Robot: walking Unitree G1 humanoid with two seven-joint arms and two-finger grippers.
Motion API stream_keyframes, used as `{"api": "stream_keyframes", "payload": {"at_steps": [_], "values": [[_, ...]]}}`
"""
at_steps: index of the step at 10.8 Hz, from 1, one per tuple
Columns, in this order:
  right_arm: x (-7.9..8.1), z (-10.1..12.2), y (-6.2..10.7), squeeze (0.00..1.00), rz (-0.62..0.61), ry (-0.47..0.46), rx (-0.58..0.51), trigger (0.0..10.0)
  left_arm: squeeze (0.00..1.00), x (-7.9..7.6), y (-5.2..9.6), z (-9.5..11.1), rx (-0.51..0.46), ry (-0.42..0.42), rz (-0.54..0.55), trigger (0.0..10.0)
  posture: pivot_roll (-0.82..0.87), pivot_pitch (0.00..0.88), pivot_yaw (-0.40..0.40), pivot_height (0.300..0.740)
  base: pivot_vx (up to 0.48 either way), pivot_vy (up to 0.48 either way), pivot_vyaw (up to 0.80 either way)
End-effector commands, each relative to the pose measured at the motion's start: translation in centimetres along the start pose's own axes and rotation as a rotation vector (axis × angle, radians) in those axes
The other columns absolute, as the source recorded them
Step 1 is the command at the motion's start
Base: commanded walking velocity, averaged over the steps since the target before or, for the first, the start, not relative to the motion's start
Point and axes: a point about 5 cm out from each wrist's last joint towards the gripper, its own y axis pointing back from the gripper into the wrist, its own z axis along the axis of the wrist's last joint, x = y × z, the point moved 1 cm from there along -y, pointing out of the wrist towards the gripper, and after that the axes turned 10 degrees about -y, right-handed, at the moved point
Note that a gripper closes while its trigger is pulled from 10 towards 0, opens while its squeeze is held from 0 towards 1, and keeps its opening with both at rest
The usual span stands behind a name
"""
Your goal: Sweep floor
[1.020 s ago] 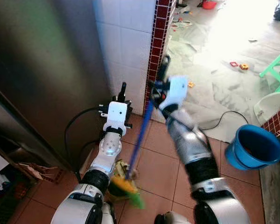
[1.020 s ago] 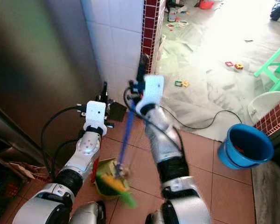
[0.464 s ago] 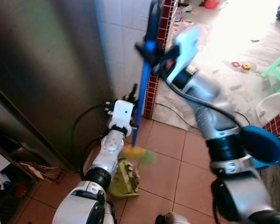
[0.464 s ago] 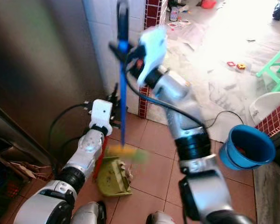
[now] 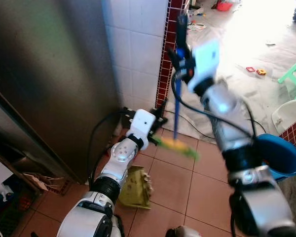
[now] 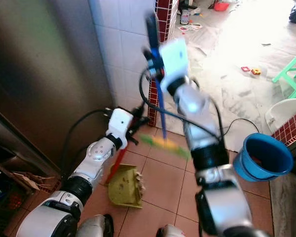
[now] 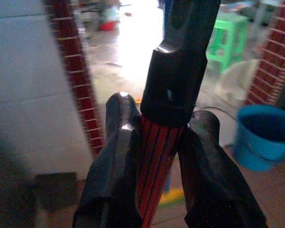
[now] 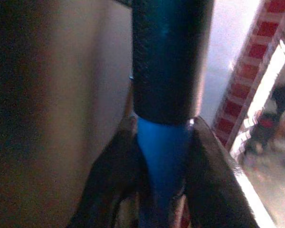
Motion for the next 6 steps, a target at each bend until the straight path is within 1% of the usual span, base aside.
{"api": "stream_keyframes", "payload": {"at_steps": [1,2,3,4,5,6], "values": [[0.0,-0.5,0.1,0.00,-0.045,-0.008,0.007,10.0,0.00,-3.1,0.8,-2.9,0.122,0.151,-0.116,10.0,-0.09,0.078,-0.011,0.740,0.000,0.000,0.00],[0.1,-2.1,0.7,0.00,-0.103,-0.061,0.048,10.0,0.00,-3.1,0.8,-2.8,0.120,0.170,-0.126,10.0,-0.09,0.078,-0.009,0.740,0.000,0.000,0.00],[0.4,-3.4,1.1,0.00,-0.145,-0.106,0.083,10.0,0.00,-2.8,0.7,-2.5,0.107,0.194,-0.115,10.0,-0.09,0.078,-0.007,0.740,0.000,0.000,0.00],[1.1,-4.8,1.5,0.00,-0.188,-0.205,0.131,10.0,0.00,-2.5,0.6,-2.2,0.099,0.229,-0.103,10.0,-0.09,0.077,-0.004,0.740,0.000,0.000,0.00],[1.6,-5.3,1.5,0.00,-0.213,-0.298,0.152,10.0,0.00,-2.4,0.5,-2.2,0.099,0.233,-0.095,10.0,-0.08,0.076,-0.003,0.740,0.000,0.000,0.00],[2.0,-5.2,1.2,0.00,-0.217,-0.352,0.159,10.0,0.00,-2.4,0.4,-1.9,0.090,0.260,-0.081,10.0,-0.08,0.073,-0.001,0.740,0.000,0.000,0.00]]}}
